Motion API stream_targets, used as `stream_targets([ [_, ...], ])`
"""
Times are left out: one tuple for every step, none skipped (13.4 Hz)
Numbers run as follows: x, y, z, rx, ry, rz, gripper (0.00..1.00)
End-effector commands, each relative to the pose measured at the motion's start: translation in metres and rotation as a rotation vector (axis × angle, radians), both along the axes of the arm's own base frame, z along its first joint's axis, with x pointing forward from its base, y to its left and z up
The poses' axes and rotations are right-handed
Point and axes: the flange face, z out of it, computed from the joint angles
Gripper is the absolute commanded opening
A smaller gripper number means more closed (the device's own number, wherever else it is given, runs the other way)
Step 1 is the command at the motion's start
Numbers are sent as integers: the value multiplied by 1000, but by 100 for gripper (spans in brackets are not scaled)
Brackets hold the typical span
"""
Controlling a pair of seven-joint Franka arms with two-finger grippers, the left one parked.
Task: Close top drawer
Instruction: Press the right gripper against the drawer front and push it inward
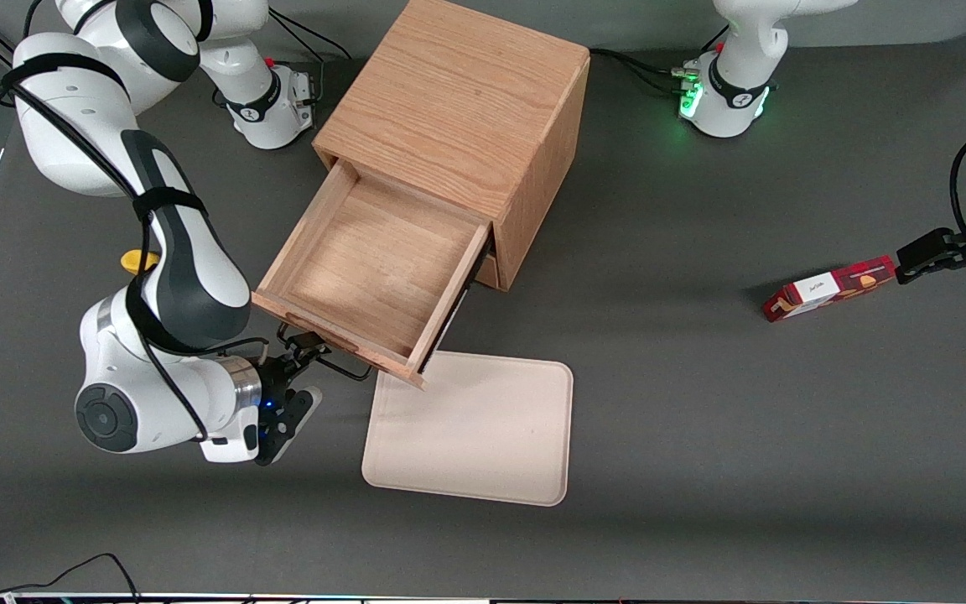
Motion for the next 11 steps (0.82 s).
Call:
stream_targets([
  [-4,5,-5,-20,7,35,100],
  [-5,6,-6,-24,9,36,100],
  [-6,8,-6,-24,9,41,100],
  [-8,14,-5,-22,8,48,100],
  [-8,14,-5,-29,7,51,100],
  [-9,16,-5,-34,9,48,100],
  [-12,20,-5,-36,11,54,100],
  [-14,20,-7,-41,18,55,100],
  [-16,23,-10,-46,26,50,100],
  [-17,24,-11,-47,30,48,100],
  [-17,24,-12,-48,31,49,100],
])
